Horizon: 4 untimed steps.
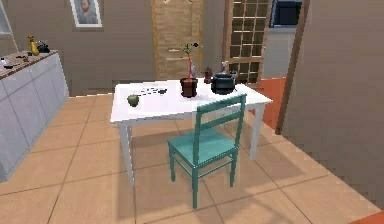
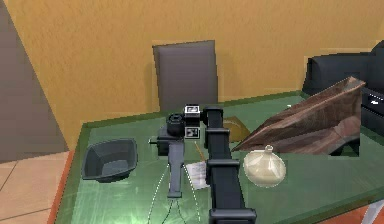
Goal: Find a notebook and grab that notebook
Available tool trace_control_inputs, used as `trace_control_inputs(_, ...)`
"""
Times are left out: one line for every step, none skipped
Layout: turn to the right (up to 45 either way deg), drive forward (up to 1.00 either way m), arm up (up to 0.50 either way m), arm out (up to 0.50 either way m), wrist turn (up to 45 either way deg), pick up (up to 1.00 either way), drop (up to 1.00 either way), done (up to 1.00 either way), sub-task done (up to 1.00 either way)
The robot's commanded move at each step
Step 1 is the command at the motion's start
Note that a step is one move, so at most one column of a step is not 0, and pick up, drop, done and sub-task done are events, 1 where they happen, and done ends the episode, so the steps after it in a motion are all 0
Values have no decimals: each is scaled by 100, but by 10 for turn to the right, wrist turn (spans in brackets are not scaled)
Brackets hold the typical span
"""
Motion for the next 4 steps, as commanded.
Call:
trace_control_inputs(0, 0, 0, 0, 450, 0, 0, 0, 0)
trace_control_inputs(0, 0, 0, 0, 450, 0, 0, 0, 0)
trace_control_inputs(0, 0, 0, 0, 450, 0, 0, 0, 0)
trace_control_inputs(0, 0, 0, 0, 450, 0, 0, 0, 0)
